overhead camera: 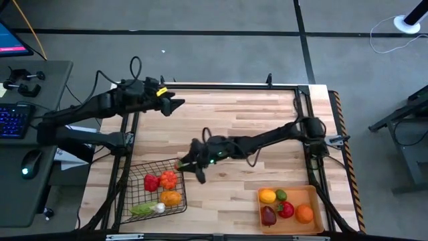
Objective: Sort produce into baskets
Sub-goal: Put the red strawberry into the orange bin
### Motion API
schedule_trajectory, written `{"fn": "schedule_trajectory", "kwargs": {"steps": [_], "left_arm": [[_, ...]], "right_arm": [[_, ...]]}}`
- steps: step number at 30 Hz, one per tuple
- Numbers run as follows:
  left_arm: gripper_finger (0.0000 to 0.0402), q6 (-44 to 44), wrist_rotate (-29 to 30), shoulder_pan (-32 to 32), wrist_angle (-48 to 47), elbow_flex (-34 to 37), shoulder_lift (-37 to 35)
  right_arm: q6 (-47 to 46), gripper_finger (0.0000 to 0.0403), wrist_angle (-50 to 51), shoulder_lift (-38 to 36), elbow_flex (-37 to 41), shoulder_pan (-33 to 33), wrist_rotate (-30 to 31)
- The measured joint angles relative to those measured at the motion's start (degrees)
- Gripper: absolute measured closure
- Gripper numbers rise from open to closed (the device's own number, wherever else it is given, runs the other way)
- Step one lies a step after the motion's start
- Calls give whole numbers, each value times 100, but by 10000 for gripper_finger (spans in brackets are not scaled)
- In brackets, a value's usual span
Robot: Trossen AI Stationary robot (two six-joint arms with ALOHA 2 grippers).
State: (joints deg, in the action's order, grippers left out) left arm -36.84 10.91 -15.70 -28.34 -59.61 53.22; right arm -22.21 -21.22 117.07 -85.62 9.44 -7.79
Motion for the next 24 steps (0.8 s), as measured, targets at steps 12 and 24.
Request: {"fn": "schedule_trajectory", "kwargs": {"steps": [12,24], "left_arm": [[7,97,-242,499,-11,0,87],[7,243,-30,682,-6,0,87]], "right_arm": [[431,284,1669,699,-1462,85,-2],[460,283,1678,691,-1484,33,-20]]}}
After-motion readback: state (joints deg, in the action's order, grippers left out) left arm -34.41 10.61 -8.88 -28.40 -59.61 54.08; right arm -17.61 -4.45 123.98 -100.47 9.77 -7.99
